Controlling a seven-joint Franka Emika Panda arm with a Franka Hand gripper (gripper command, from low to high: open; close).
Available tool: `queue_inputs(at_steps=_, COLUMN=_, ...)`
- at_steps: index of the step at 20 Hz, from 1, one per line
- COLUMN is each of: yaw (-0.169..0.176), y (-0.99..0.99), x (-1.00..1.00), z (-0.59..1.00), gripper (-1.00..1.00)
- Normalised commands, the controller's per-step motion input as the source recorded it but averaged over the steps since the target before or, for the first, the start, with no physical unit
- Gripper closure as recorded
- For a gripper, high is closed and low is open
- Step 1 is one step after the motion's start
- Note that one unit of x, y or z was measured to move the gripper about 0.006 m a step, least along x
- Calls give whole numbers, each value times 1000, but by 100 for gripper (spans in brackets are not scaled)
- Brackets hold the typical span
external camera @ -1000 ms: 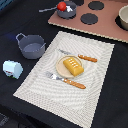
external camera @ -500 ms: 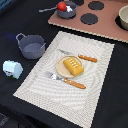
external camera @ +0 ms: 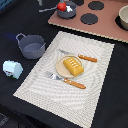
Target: Interact with the objects in diverse but meaningful ways.
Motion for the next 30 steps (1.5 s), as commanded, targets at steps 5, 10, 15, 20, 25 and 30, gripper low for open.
queue_inputs(at_steps=5, yaw=0, y=-995, x=-147, z=0, gripper=-100)
queue_inputs(at_steps=10, yaw=0, y=-993, x=-100, z=-27, gripper=-100)
queue_inputs(at_steps=15, yaw=0, y=-863, x=0, z=-147, gripper=-100)
queue_inputs(at_steps=20, yaw=-9, y=-687, x=0, z=-263, gripper=-100)
queue_inputs(at_steps=25, yaw=-32, y=-468, x=22, z=-319, gripper=-100)
queue_inputs(at_steps=30, yaw=-80, y=-487, x=56, z=-282, gripper=-100)
